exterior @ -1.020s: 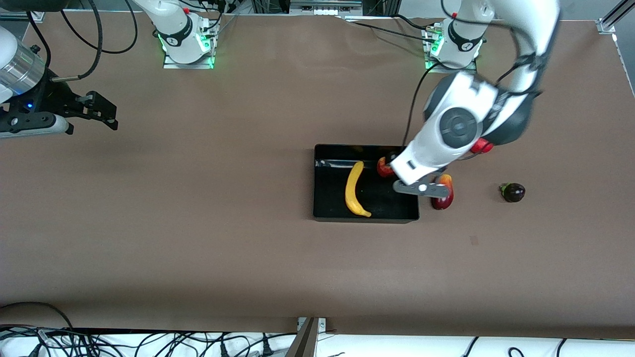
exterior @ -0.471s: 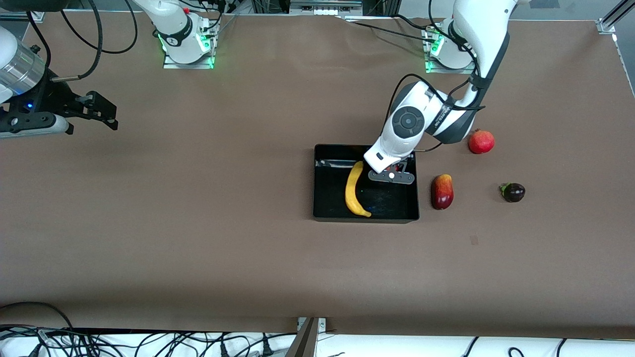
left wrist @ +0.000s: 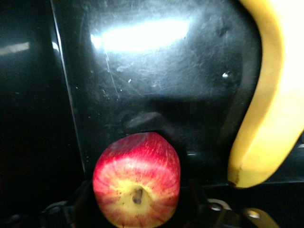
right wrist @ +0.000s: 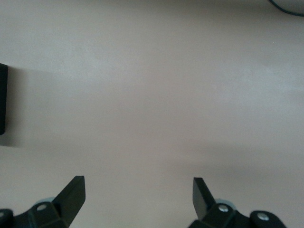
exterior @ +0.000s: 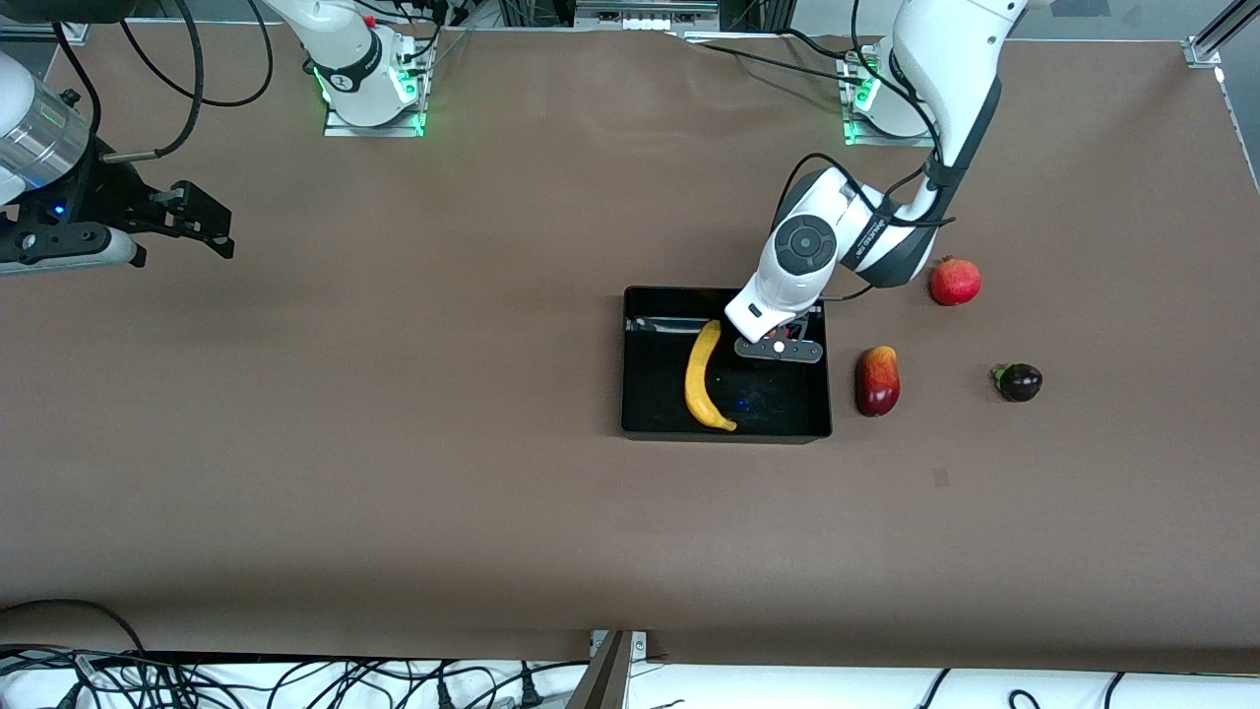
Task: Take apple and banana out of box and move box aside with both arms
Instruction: 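Grasp the small red apple with the left gripper and lift it, then carry the apple out of the tray and set it beside the mango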
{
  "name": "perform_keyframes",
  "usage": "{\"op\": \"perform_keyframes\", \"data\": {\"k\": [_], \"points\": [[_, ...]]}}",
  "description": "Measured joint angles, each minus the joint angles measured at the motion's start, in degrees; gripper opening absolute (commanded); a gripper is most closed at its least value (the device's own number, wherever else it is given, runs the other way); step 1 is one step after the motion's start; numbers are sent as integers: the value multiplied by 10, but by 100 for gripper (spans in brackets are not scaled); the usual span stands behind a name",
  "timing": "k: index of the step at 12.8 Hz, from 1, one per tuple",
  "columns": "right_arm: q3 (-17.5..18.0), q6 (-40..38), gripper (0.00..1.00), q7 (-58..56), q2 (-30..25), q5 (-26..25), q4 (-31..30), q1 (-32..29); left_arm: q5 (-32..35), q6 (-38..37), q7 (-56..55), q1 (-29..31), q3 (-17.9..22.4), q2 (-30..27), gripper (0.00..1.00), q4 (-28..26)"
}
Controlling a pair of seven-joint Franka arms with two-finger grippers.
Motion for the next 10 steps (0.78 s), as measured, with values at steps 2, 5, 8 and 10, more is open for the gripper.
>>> {"op": "perform_keyframes", "data": {"k": [2, 5, 8, 10], "points": [[0, 0, 100, 0, 0, 0, 0, 0, 0, 3, -2, 0, 0, 2, 12, 1], [0, 0, 100, 0, 0, 0, 0, 0, 0, 3, -3, 2, 2, -1, 13, 17], [0, 0, 100, 0, 0, 0, 0, 0, 1, -132, 4, 15, 10, -28, 16, 104], [0, 0, 100, 0, 0, 0, 0, 0, 2, -258, 77, 46, 11, -49, 15, 171]]}}
